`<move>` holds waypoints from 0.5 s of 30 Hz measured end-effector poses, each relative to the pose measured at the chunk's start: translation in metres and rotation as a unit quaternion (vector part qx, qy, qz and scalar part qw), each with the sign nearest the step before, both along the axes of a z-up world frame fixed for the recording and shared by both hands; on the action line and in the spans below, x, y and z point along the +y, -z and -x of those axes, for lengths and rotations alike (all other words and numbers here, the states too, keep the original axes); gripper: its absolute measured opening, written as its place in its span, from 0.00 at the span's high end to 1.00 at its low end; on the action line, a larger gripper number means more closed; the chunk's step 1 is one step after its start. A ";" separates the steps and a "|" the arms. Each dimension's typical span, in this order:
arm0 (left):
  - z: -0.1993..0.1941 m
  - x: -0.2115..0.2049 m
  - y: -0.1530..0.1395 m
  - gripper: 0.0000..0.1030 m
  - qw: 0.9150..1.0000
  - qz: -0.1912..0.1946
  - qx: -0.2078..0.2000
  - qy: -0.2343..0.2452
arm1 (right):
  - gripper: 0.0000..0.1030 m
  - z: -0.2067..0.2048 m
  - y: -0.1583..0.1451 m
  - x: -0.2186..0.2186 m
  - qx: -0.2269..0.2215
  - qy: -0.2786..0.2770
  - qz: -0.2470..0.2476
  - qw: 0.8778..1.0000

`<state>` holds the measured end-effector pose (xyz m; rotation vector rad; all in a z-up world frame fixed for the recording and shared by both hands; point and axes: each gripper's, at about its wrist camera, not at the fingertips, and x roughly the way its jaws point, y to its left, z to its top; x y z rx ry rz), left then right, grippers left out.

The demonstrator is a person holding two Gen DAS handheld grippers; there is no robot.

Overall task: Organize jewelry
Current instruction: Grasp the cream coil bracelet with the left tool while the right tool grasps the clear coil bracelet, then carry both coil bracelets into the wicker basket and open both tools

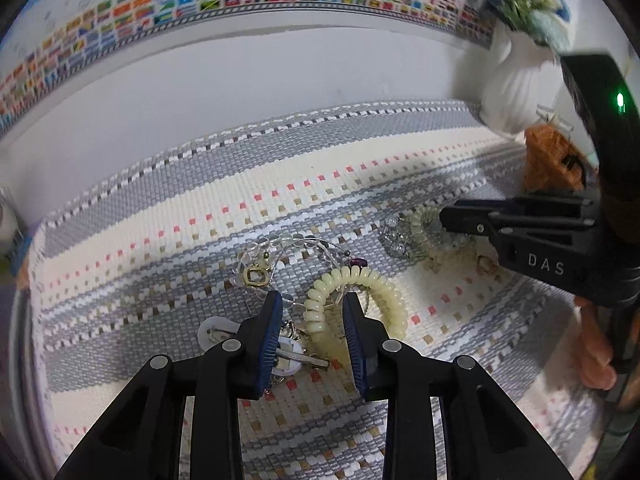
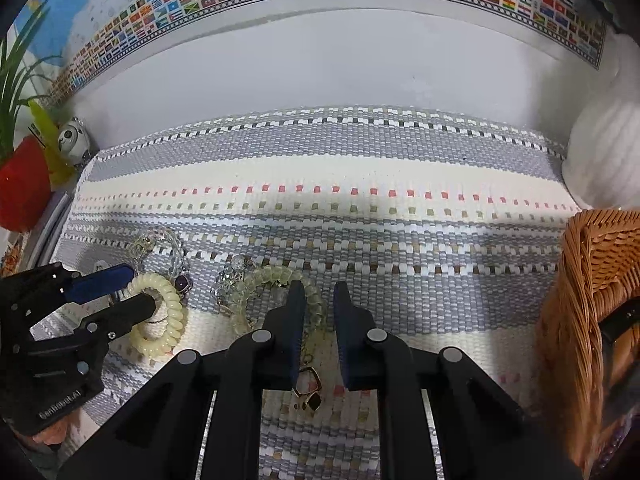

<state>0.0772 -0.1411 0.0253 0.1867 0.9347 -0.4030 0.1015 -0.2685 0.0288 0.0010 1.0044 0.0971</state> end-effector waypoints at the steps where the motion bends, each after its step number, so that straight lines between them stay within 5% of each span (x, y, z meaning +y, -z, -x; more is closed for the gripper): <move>1: 0.001 -0.003 0.000 0.78 1.000 -0.010 -0.007 0.000 | 0.84 0.000 0.000 0.002 -0.002 -0.001 0.005 1.000; 3: 0.002 -0.006 0.002 0.88 1.000 -0.017 -0.009 0.006 | 0.85 0.001 0.001 0.008 -0.007 -0.004 0.022 1.000; 6: 0.004 -0.010 -0.001 0.89 0.999 -0.023 -0.023 0.007 | 0.90 0.002 0.000 0.013 -0.012 -0.009 0.030 0.999; 15: 0.011 0.024 -0.035 0.89 0.994 0.103 -0.041 0.004 | 0.91 0.022 -0.040 -0.012 -0.083 -0.037 -0.118 0.989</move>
